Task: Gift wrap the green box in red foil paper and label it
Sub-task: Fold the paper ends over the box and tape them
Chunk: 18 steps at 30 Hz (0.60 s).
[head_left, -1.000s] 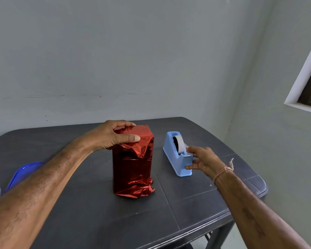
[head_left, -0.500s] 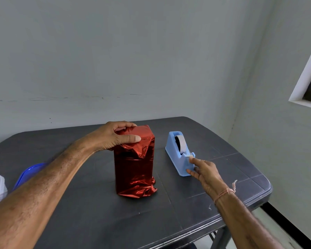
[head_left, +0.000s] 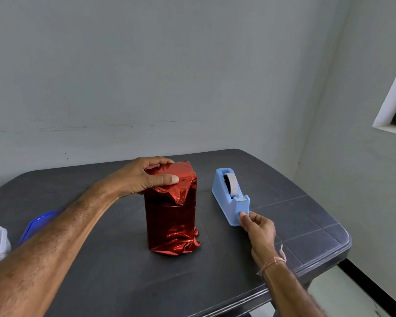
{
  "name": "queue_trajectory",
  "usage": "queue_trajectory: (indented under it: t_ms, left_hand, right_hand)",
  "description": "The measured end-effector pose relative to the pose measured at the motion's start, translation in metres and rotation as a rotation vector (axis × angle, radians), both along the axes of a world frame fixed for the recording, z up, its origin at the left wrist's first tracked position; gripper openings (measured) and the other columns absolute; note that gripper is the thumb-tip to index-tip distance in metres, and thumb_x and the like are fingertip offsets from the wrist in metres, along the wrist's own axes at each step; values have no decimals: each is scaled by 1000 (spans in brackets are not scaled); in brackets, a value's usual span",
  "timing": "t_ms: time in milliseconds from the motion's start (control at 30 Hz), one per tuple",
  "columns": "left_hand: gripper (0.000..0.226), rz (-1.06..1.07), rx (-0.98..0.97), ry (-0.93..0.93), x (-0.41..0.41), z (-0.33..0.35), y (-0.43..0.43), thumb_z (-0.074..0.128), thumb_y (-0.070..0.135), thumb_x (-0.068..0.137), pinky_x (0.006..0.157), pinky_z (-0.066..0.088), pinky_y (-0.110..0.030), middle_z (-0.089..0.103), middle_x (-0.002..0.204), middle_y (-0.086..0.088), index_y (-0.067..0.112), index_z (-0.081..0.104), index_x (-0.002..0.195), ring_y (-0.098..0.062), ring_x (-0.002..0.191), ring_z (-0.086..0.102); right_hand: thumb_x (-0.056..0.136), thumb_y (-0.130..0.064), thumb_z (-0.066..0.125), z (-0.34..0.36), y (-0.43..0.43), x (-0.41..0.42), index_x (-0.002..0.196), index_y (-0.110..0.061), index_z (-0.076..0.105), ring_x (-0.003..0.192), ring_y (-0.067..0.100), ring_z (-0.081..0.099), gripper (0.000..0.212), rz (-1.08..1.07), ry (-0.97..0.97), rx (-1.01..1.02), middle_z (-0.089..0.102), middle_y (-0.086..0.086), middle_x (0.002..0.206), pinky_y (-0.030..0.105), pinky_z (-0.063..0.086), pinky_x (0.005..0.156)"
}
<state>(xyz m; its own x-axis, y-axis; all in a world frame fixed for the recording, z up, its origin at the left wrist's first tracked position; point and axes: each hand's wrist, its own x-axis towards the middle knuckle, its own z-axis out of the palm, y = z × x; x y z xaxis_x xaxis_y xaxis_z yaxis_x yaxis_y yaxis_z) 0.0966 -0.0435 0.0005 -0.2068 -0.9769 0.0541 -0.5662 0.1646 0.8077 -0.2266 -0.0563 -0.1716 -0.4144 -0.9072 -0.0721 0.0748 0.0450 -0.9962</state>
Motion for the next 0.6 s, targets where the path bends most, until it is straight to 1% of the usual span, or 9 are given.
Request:
queue_trajectory:
  t_ms: [67,167,267,333,367,433,467,533,600]
  left_hand:
    - [91,2,-1,1,0,0,1,80,81,43,112,44,-51,55,142,6,48,64,126,-18,133,50]
    - [95,-2,-3,-1,0,0,1,79,85,40,112,44,-50,55,142,7,49,63,127,-17,132,50]
    - [89,4,-5,-2,-1,0,1,79,79,46,114,42,-49,55,141,9,48,63,127,-15,132,50]
    - [84,2,-9,-3,-1,1,1,80,77,48,114,42,-46,56,139,12,49,64,126,-12,132,50]
    - [82,0,-7,1,-2,0,3,81,76,50,114,42,-43,57,137,14,49,64,126,-10,132,50]
    - [77,-1,-20,5,-2,2,5,84,73,57,111,39,-36,57,133,18,46,64,127,-4,129,49]
    - [74,1,-15,5,-5,3,6,83,69,61,109,38,-33,57,130,20,45,63,127,0,125,49]
    - [68,10,-21,0,-7,5,11,81,61,64,104,38,-30,56,126,22,44,63,128,5,117,49]
    - [66,17,-30,-4,-7,7,13,82,58,68,102,42,-28,59,125,21,43,63,129,3,116,53]
  right_hand:
    - [89,-16,78,0,1,-1,82,-7,77,81,19,68,11,-15,-25,31,77,15,91,35,60,82]
    - [91,-23,76,2,10,0,83,-9,76,82,19,68,16,7,-12,64,77,15,92,45,59,94]
    - [96,-25,70,19,31,6,88,-6,72,83,17,63,21,83,0,26,74,10,91,45,56,94]
    - [98,-30,67,46,37,7,93,-4,73,88,16,65,27,239,48,-51,73,5,92,41,57,88]
    - [97,-35,66,64,40,7,98,-6,74,92,14,67,30,330,78,-86,74,2,97,38,57,87]
    - [95,-45,65,110,36,15,105,-14,75,97,8,69,34,511,170,-147,73,-6,103,31,58,86]
    - [94,-47,63,132,34,19,104,-18,76,98,4,68,33,587,228,-179,73,-11,101,28,57,86]
    - [98,-43,59,175,26,35,104,-21,75,100,-3,66,28,743,385,-239,74,-19,100,26,55,90]
    - [103,-38,54,209,16,56,109,-19,74,107,-3,65,28,879,575,-251,74,-16,109,25,52,93]
